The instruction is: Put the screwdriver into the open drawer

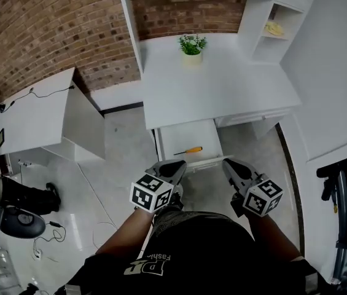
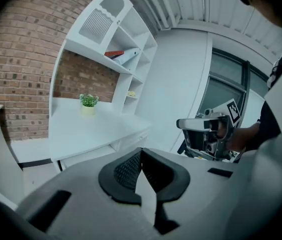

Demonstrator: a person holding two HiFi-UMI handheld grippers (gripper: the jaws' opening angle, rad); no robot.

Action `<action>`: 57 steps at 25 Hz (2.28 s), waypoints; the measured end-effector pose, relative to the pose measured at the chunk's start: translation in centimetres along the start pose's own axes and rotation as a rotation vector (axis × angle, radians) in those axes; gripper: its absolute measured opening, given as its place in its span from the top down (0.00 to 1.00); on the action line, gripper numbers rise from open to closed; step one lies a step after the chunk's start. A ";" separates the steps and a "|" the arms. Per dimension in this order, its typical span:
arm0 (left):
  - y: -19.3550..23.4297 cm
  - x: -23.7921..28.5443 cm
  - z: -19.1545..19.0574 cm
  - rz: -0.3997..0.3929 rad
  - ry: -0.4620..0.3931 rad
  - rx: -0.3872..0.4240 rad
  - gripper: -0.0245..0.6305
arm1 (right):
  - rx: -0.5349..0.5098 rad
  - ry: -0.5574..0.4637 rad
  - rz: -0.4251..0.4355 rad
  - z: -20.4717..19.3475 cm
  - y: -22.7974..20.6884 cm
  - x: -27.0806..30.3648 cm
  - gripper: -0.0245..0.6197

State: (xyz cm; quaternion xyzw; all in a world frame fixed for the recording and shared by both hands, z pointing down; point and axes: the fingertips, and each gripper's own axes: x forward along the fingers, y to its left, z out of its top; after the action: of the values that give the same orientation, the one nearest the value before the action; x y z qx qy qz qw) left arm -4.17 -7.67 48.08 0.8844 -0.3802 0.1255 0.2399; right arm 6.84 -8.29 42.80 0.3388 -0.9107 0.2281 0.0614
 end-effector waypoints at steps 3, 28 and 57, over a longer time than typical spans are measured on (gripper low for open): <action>-3.5 -1.7 -2.0 0.043 -0.025 -0.011 0.93 | -0.008 0.014 0.031 -2.0 1.8 -3.3 0.95; -9.1 -11.8 -2.0 0.069 -0.069 0.059 0.93 | 0.019 -0.062 0.008 -5.0 10.3 -7.5 0.96; -3.8 -12.6 -1.7 -0.015 -0.031 0.077 0.93 | 0.029 -0.017 -0.090 -5.8 11.9 -2.5 0.96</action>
State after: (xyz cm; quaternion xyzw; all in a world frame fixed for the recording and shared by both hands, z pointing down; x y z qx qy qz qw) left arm -9.99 3.24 43.20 0.8977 -0.3719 0.1246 0.2008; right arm 0.85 3.75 42.84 0.3824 -0.8916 0.2354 0.0590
